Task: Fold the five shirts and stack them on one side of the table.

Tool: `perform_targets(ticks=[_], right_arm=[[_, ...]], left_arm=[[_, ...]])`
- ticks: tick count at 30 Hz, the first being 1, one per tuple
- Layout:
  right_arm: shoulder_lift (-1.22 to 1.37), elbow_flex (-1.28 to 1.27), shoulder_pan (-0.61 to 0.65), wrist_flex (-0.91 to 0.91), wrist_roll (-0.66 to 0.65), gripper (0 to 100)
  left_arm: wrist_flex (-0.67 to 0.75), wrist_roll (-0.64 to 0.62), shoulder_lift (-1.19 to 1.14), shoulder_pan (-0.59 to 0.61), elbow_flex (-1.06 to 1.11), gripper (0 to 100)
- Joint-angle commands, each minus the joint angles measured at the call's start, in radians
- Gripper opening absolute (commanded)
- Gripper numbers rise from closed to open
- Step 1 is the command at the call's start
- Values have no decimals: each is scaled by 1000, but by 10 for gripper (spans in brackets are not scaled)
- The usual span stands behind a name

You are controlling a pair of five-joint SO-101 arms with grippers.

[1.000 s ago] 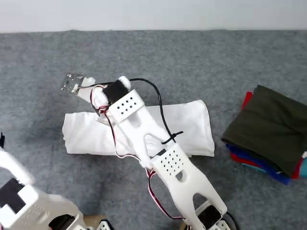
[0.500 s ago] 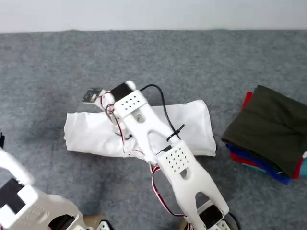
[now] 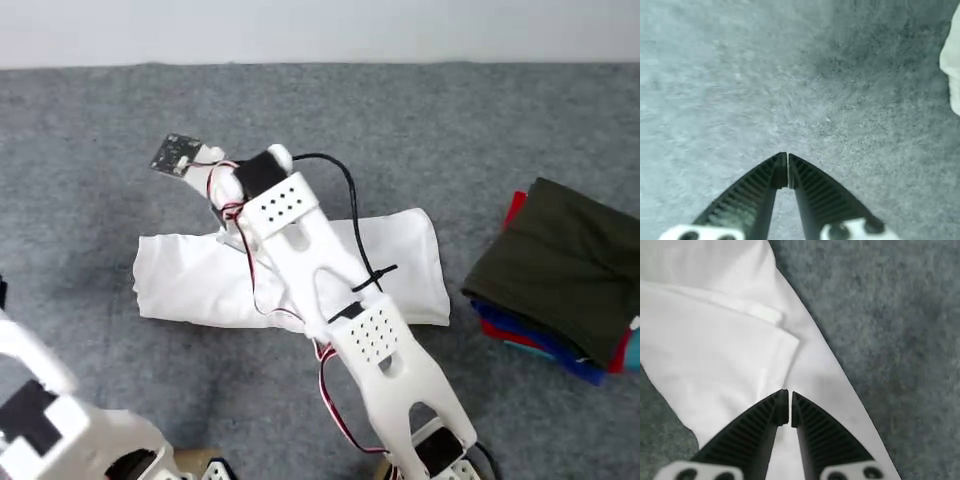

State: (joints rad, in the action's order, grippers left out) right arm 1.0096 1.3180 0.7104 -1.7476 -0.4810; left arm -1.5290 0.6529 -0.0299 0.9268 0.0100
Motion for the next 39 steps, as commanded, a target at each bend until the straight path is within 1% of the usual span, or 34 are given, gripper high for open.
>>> perform_targets(ticks=[1, 8, 12, 14, 16, 19, 22, 26, 32, 36, 39], right_arm=[[-39, -5, 28, 59, 6, 20], [111, -17, 73, 209, 6, 18], [150, -15, 82, 254, 6, 18], [128, -9, 82, 202, 6, 18], [93, 25, 82, 94, 6, 18], [47, 71, 84, -53, 12, 18], [-30, 38, 65, -53, 64, 20], [-162, -110, 64, -51, 72, 22], [-372, -517, 65, -48, 77, 22], [-384, -718, 48, -25, 77, 22], [-341, -769, 19, 56, 77, 21]], left_arm=[[-12, -21, 138, -3, -1, 17], [-114, -21, 264, 3, 1, 17], [-140, -21, 305, 58, 1, 17], [-138, -18, 324, 104, 1, 17], [-140, -17, 341, 143, 1, 18], [-181, -17, 362, 181, 1, 18], [-222, -17, 384, 199, 1, 17], [-224, -21, 443, 233, 18, 17], [-224, -15, 585, 259, 119, 18], [-226, -15, 710, 255, 213, 18], [-224, -15, 807, 250, 283, 18]])
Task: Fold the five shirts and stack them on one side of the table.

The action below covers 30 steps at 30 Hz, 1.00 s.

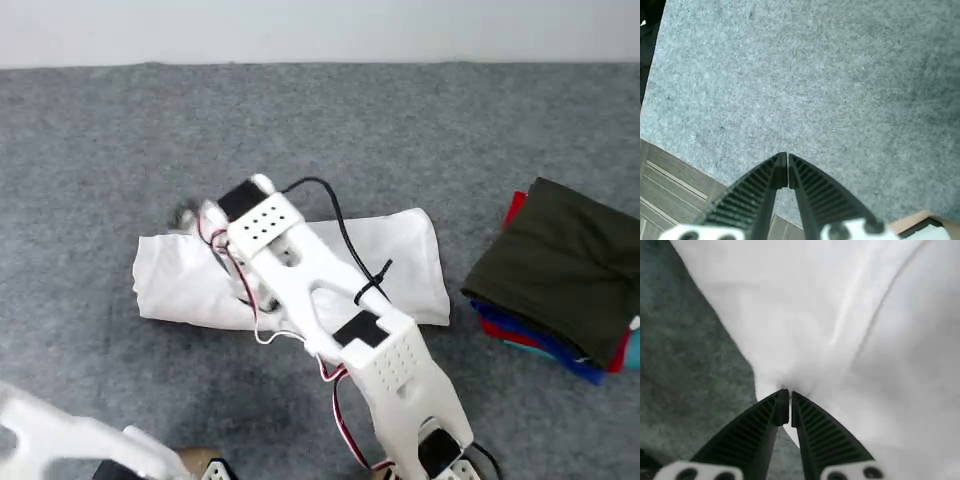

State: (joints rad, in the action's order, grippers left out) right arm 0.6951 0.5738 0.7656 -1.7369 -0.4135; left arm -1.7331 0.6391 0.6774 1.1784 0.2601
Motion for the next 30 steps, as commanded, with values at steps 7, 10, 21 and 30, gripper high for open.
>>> perform_targets(ticks=[7, 10, 21, 30], right_arm=[[-30, -14, -58, 77, 11, 19], [-124, 5, -56, 16, 11, 19], [-470, -140, -240, -58, 112, 127], [-506, -288, -545, 56, 232, 191]], left_arm=[[-18, 0, 275, 0, 199, 18], [-17, 0, 350, 0, 249, 18], [46, -2, 526, 2, 444, 18], [81, -2, 552, 0, 538, 18]])
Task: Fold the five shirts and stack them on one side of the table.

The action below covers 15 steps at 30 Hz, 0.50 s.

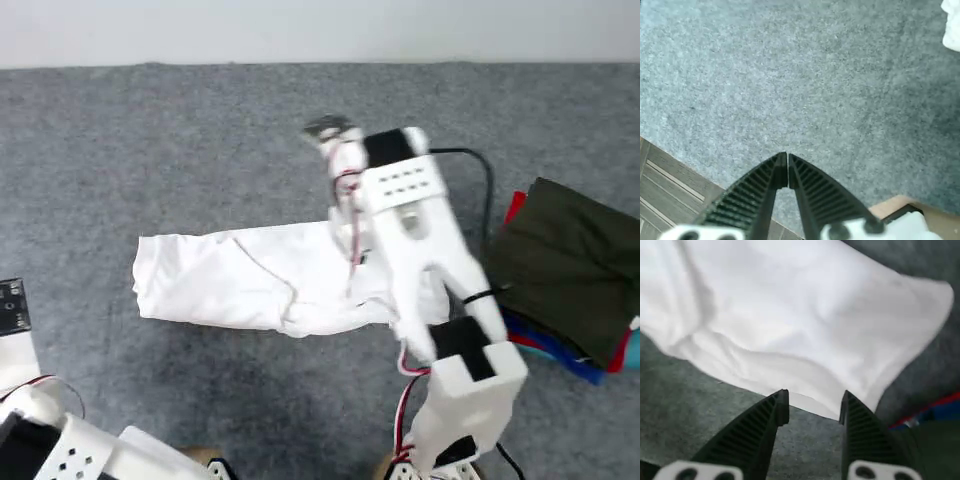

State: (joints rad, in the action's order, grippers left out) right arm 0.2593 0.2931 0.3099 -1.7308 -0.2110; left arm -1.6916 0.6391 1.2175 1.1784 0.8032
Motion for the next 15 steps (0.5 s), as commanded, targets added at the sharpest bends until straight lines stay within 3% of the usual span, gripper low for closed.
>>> perform_targets(ticks=[1, 6, 15], right_arm=[[-67, -21, -117, 73, 35, 196], [-61, -152, -188, 206, 63, 227], [-58, -431, -199, 506, 64, 228]], left_arm=[[46, -2, 12, 0, -5, 18], [78, -3, 5, -2, 1, 18], [75, -3, 5, -2, 2, 17]])
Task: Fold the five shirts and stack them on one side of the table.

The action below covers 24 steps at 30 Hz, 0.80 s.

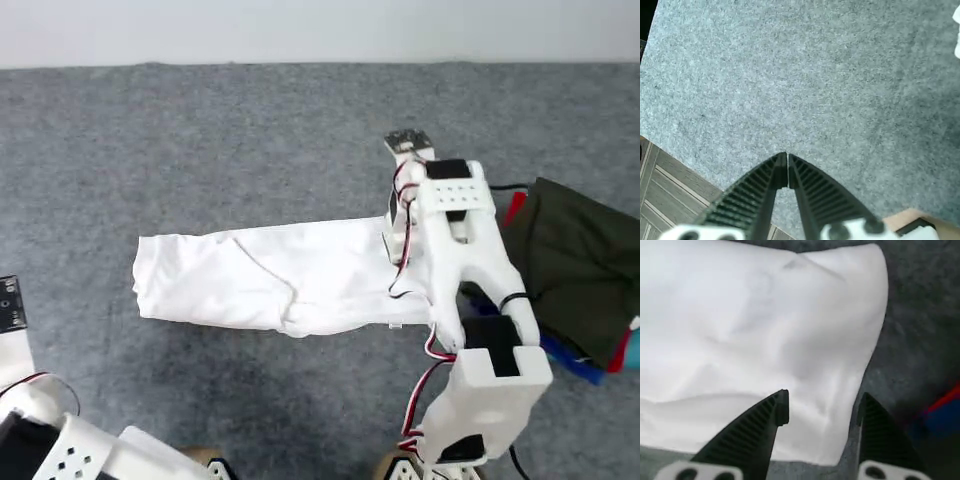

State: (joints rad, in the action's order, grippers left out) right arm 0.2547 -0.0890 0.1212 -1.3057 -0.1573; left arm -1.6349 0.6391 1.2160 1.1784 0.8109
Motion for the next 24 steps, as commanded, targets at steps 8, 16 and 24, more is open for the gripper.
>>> perform_targets(ticks=[8, 16, 24], right_arm=[[-51, -241, -21, 277, 5, 204], [33, -180, -21, 222, 0, 22], [-65, -129, 1, 127, -69, 10]], left_arm=[[17, -5, 6, 0, -5, 17], [17, -5, 8, 0, -5, 17], [17, -5, 14, 0, -8, 17]])
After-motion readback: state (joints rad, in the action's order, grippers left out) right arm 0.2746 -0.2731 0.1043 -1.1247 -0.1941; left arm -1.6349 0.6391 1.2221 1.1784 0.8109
